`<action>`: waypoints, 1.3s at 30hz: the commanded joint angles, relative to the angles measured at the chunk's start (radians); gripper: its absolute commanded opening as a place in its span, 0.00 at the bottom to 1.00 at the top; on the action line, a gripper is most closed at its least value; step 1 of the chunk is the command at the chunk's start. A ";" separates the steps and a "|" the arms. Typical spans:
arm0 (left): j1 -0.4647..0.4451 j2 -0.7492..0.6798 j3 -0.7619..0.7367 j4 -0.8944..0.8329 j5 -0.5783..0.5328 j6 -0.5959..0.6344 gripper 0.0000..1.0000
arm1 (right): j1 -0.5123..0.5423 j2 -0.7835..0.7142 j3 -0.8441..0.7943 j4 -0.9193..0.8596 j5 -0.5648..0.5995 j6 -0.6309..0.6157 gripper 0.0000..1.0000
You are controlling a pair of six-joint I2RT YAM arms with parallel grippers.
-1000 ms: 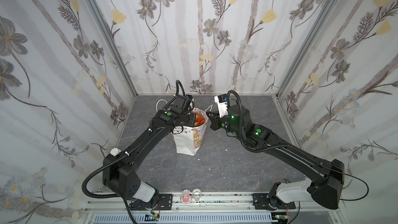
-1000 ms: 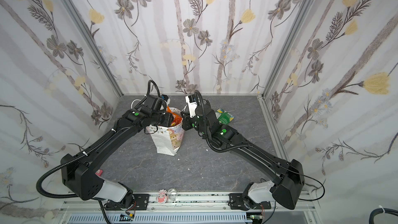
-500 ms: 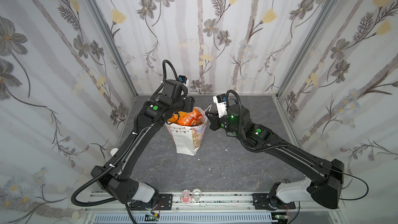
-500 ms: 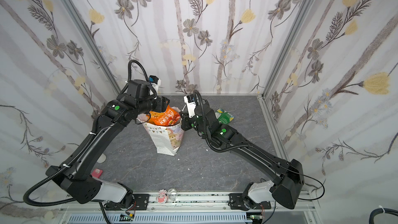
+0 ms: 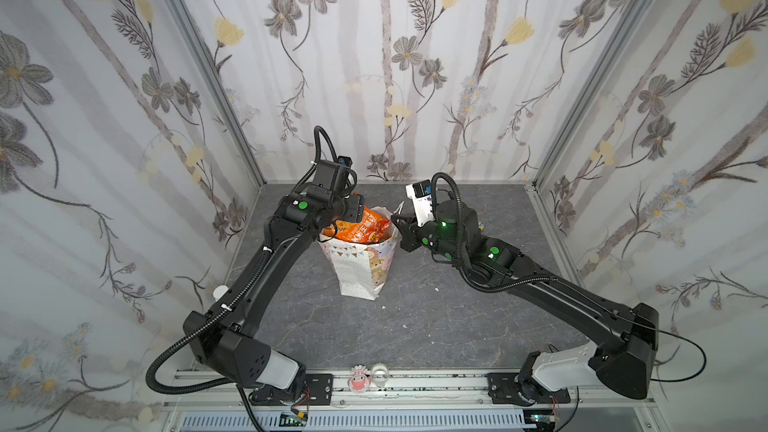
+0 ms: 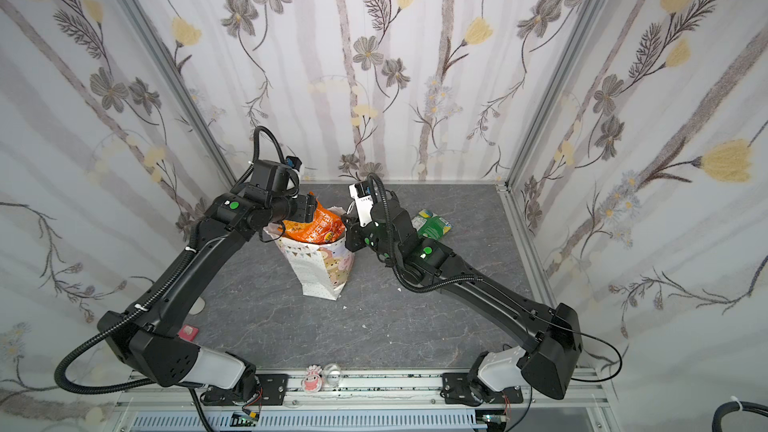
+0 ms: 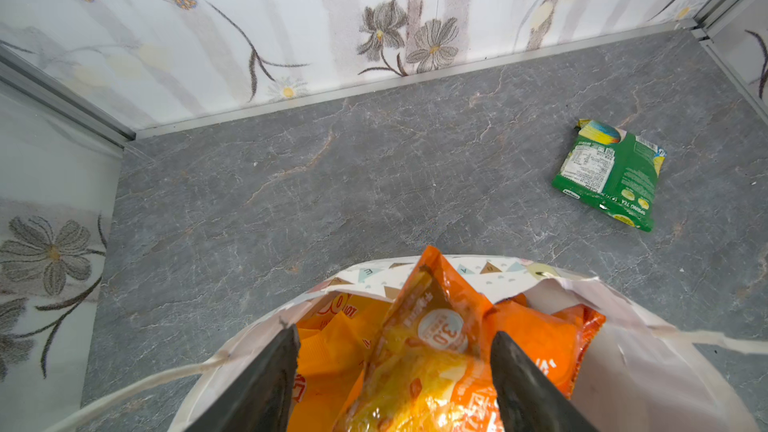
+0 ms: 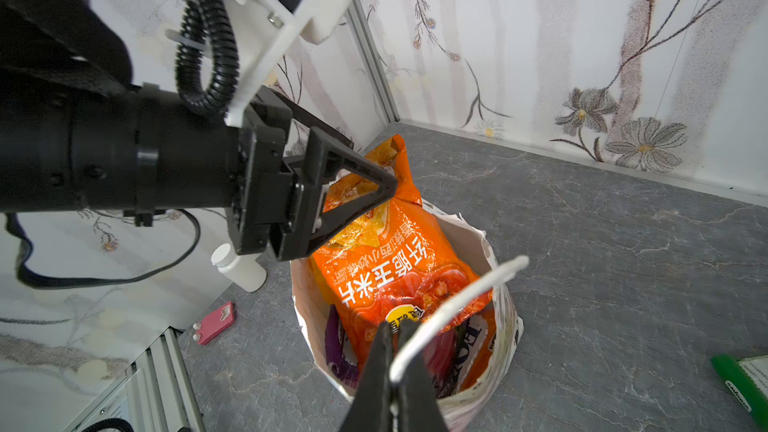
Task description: Place the snacks into the paper bag
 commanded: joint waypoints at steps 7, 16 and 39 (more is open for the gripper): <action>0.014 -0.032 -0.031 0.003 0.188 0.027 0.71 | 0.001 -0.009 -0.001 0.089 -0.005 -0.012 0.00; 0.019 -0.055 -0.019 -0.026 0.259 0.013 0.38 | -0.001 -0.020 -0.022 0.096 0.002 -0.015 0.00; 0.001 -0.014 -0.165 0.096 0.283 -0.059 0.45 | -0.003 -0.005 -0.034 0.104 -0.008 -0.017 0.00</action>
